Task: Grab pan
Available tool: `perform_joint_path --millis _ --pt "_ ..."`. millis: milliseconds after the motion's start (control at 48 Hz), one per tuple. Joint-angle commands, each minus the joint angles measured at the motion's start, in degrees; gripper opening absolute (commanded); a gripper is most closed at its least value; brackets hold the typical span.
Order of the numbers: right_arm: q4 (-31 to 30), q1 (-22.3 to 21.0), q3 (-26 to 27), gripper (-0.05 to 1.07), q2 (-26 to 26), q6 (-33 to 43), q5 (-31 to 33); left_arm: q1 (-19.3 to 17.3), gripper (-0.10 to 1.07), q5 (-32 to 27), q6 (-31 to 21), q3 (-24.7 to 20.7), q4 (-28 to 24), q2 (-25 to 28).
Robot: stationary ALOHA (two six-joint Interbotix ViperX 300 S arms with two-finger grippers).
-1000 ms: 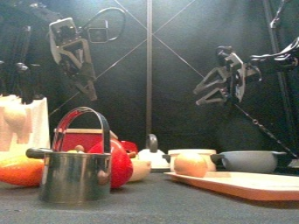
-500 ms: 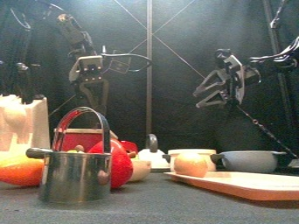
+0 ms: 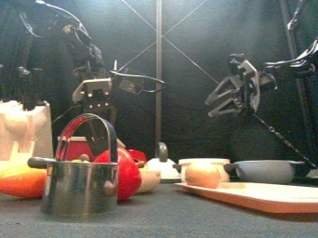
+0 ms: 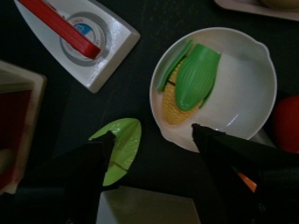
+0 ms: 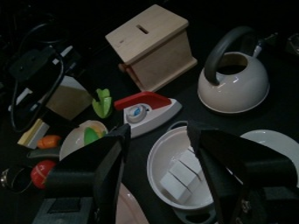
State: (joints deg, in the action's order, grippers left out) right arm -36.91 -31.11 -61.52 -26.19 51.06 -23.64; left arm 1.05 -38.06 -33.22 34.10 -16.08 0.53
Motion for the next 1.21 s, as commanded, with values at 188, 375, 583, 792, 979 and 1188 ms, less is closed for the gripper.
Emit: perform_joint_path --millis 188,375,583,792,979,1188 --pt "0.2 -0.3 1.1 0.88 -0.1 -0.1 -0.4 0.3 1.01 0.6 0.0 -1.4 0.3 2.4" --pt "0.2 -0.3 1.0 0.88 -0.1 -0.1 -0.4 0.3 1.01 2.5 0.1 -1.6 -0.6 3.0" --pt "0.2 -0.3 1.0 0.88 -0.1 -0.1 -0.4 0.0 1.01 2.6 0.2 -1.7 -1.7 4.2" --pt "0.2 -0.4 1.0 0.88 -0.1 -0.1 -0.4 0.0 1.01 2.9 0.1 -1.4 -1.7 4.3" --pt "0.2 -0.4 0.9 0.88 -0.1 -0.1 -0.4 -0.2 1.0 2.9 0.1 -1.4 -1.7 5.4" --pt "0.2 -0.4 0.8 0.88 0.0 -0.1 -0.4 -0.3 0.87 2.9 0.1 -1.7 -1.7 6.3"
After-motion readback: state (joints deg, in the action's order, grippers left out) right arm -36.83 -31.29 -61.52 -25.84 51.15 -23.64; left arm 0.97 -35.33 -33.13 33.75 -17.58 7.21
